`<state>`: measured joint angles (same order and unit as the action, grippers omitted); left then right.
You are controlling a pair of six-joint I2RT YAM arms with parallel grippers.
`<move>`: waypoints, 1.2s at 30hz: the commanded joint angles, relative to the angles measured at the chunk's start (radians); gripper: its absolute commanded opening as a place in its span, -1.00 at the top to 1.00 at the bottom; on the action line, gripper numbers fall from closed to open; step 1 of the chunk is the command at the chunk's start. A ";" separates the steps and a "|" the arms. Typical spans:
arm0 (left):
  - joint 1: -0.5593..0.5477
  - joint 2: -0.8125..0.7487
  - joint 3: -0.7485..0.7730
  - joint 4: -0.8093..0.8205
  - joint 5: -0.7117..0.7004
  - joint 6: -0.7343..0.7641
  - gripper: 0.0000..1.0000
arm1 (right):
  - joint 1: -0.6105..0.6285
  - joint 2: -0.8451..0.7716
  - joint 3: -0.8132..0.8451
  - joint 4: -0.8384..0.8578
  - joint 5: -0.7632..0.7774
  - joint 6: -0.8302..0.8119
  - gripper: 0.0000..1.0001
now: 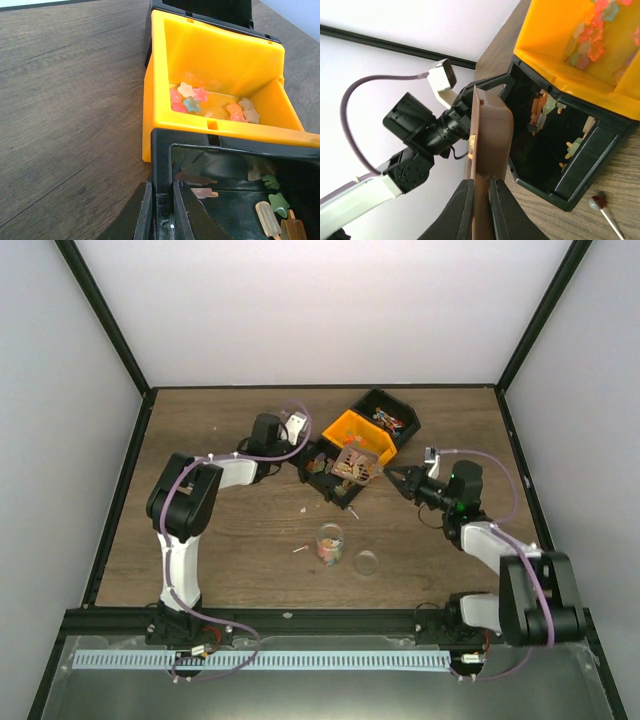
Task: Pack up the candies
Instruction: Scoop the fake candies from the storage box, then place the fake candies in the packing bottle.
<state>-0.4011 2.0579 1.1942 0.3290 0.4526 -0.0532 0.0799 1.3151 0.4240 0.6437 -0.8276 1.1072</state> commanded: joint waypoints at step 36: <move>-0.019 0.056 -0.059 -0.090 0.018 0.003 0.92 | 0.001 -0.699 0.053 -0.900 -0.090 -0.514 0.99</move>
<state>-0.4030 2.0556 1.1851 0.3424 0.4545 -0.0692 0.0799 0.6319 0.4122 -0.1783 -0.9161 0.6521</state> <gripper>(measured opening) 0.107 0.068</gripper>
